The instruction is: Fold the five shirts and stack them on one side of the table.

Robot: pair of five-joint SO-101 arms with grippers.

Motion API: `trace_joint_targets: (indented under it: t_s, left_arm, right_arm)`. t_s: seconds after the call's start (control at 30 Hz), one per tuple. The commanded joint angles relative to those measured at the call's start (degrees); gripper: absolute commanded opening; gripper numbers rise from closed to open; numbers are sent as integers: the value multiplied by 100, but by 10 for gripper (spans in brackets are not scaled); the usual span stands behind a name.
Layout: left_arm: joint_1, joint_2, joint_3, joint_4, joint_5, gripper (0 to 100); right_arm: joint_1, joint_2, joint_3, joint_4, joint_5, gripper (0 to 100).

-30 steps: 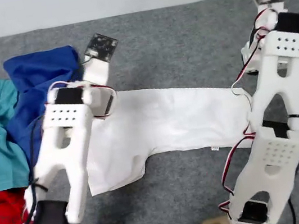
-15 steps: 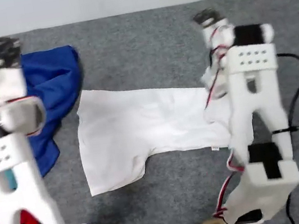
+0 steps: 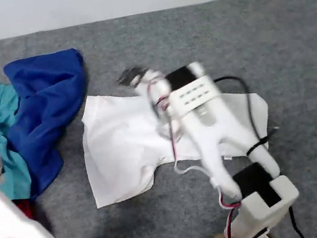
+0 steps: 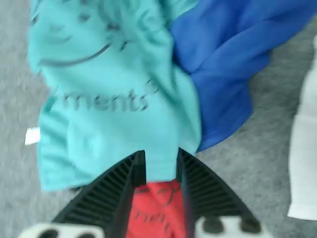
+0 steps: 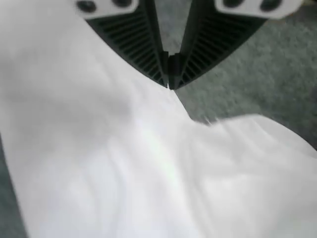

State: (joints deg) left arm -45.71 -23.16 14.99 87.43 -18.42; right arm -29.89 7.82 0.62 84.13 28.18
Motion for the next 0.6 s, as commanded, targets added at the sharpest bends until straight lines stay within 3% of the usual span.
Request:
trace_joint_targets:
  t_s: [0.0,0.23,0.33,0.5,0.57]
  left_arm:
    - [-527,-229,31,44,-88,115]
    - [-1371,-229,84,44,-387,115]
    - [-1503,-229,92,44,-387,115]
    - [-1503,-229,92,44,-387,115]
    - [-1503,-229,92,44,-387,115]
  right_arm:
    - [-576,-338,273,-681,62,10]
    - [-1560,-338,484,-1244,0,13]
    - [-1842,-330,378,-1420,-563,20]
    - [-2220,-84,132,-1393,-1574,137]
    - [-2264,189,-158,-1297,-2092,136]
